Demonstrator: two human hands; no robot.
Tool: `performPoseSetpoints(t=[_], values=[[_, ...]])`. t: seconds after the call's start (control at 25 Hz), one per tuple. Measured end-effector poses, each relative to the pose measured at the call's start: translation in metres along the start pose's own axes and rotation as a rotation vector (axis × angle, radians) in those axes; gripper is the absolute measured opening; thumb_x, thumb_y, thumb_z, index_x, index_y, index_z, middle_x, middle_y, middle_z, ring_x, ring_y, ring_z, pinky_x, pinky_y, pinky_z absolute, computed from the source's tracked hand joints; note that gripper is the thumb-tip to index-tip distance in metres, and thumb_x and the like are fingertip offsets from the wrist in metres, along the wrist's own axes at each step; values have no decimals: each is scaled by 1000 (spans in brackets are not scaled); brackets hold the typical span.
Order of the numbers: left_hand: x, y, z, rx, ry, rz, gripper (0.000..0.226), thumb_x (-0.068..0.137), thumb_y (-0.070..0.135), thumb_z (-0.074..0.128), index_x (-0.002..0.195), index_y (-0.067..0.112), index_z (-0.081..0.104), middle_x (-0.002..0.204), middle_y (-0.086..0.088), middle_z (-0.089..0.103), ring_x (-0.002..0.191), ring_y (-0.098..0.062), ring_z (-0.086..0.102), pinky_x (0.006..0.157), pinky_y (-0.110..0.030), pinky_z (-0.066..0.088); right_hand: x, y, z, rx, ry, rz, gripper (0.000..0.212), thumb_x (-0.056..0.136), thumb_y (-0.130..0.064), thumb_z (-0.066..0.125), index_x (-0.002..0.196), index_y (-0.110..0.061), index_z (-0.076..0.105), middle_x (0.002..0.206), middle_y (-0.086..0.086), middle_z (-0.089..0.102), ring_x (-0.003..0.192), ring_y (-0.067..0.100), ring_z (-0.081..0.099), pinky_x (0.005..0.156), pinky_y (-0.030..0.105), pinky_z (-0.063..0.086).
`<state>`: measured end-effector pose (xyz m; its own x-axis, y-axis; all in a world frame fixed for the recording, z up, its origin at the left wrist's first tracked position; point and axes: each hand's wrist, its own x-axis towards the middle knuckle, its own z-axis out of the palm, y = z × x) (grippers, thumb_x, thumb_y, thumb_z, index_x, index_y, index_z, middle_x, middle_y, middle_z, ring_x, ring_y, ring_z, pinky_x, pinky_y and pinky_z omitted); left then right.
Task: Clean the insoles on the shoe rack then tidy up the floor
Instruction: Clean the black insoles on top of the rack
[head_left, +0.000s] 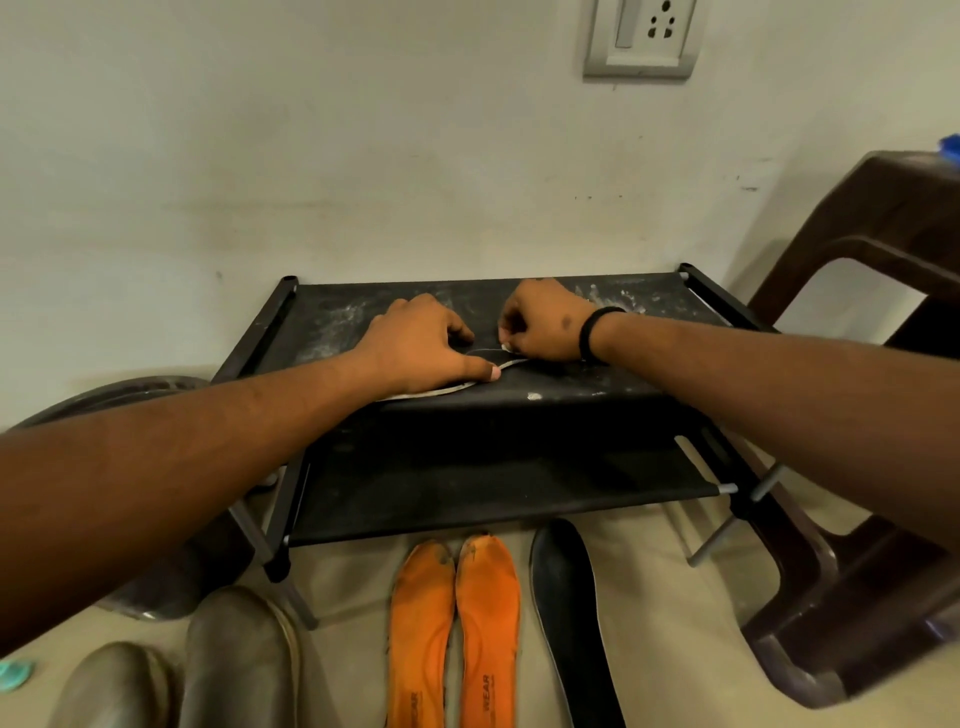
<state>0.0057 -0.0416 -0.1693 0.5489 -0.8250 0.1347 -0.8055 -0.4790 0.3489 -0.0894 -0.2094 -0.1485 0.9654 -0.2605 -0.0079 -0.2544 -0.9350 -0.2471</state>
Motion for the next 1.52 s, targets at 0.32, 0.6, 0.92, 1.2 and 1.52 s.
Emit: performPoseSetpoints(t=[0.32, 0.6, 0.92, 1.2, 1.52], values=[[7, -5, 6, 58, -7, -7, 85, 57, 89, 55, 119, 34, 72, 118, 3, 63, 116, -24, 54, 96, -49, 50, 14, 17, -1, -247, 155, 182, 10, 89, -20, 59, 96, -17, 67, 96, 6, 68, 92, 28, 62, 89, 43, 50], [10, -7, 9, 64, -4, -11, 92, 51, 93, 48, 118, 34, 72, 119, 2, 64, 115, -25, 56, 95, -48, 51, 8, 8, -13, -66, -31, 64, 8, 87, -13, 63, 86, -12, 71, 88, 4, 70, 83, 19, 64, 75, 32, 53], [12, -13, 13, 72, 17, -14, 86, 50, 95, 50, 107, 35, 76, 109, 3, 69, 106, -24, 62, 90, -47, 54, 10, -17, 11, -56, 74, 15, 10, 88, -12, 60, 88, -13, 70, 90, 5, 70, 85, 23, 65, 83, 38, 55], [4, -1, 4, 64, -12, -20, 100, 46, 93, 44, 121, 33, 71, 122, 1, 63, 116, -26, 54, 96, -50, 50, 1, 18, -11, -341, 85, 208, 5, 90, -18, 57, 87, -15, 55, 91, 8, 63, 80, 28, 57, 79, 40, 52], [7, -4, 6, 73, -2, -15, 98, 46, 94, 46, 119, 34, 72, 119, 2, 65, 113, -24, 57, 96, -49, 51, -8, 6, -7, -77, -11, 43, 10, 89, -15, 62, 90, -13, 72, 90, 3, 70, 84, 19, 65, 83, 35, 55]])
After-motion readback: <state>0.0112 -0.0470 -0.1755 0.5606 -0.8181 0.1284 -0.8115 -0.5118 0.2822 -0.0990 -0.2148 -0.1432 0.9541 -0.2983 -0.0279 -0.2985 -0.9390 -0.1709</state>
